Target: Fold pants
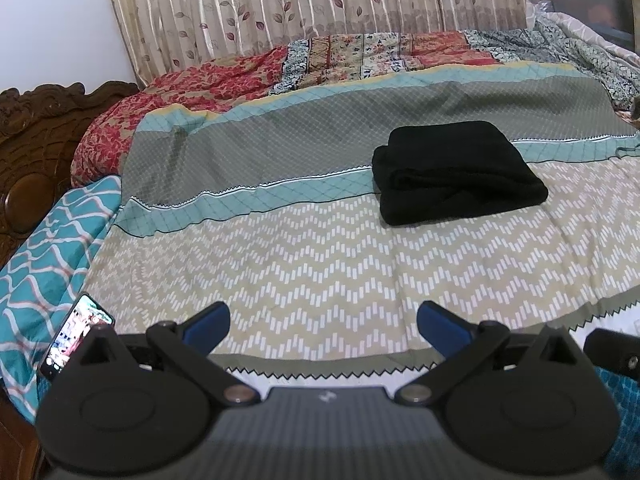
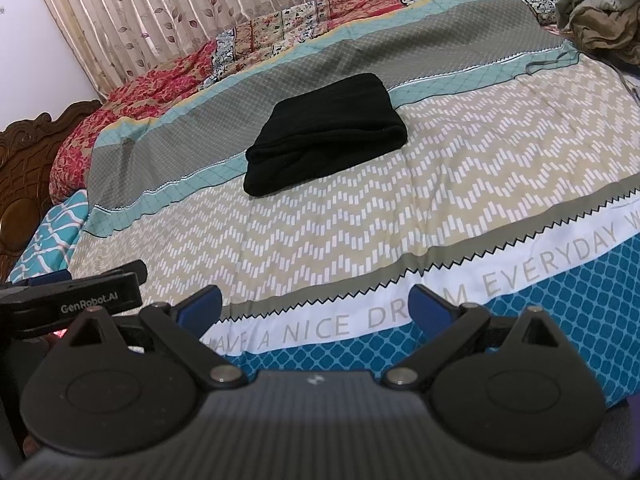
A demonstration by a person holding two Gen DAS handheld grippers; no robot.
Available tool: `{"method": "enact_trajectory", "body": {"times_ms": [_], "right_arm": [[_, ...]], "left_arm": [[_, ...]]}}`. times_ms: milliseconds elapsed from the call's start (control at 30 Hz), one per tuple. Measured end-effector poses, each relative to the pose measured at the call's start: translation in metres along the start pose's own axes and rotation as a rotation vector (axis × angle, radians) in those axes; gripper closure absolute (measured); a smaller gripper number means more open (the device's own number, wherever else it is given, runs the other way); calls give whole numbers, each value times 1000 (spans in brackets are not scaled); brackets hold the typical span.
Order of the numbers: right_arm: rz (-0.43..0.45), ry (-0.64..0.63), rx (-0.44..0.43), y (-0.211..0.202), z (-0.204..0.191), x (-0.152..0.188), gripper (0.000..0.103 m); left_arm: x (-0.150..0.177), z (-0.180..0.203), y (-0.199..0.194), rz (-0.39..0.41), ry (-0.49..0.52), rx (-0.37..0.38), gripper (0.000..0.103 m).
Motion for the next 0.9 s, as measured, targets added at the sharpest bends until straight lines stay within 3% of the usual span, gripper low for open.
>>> {"method": "enact_trajectory", "body": {"times_ms": [900], "right_arm": [[-7,11,5,0,0,3,2]], "left_arm": [[1,3,1,-1,5,14,0]]}}
Point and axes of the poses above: each gripper's, at about its wrist camera, not at the fingertips, and y roughly the way its jaws point, z to its right, x to its underside, the point moved 10 cm from there along y, roughly the way its jaws point, and after that the axes turned 10 degrees about x, right-handed, at the moved point
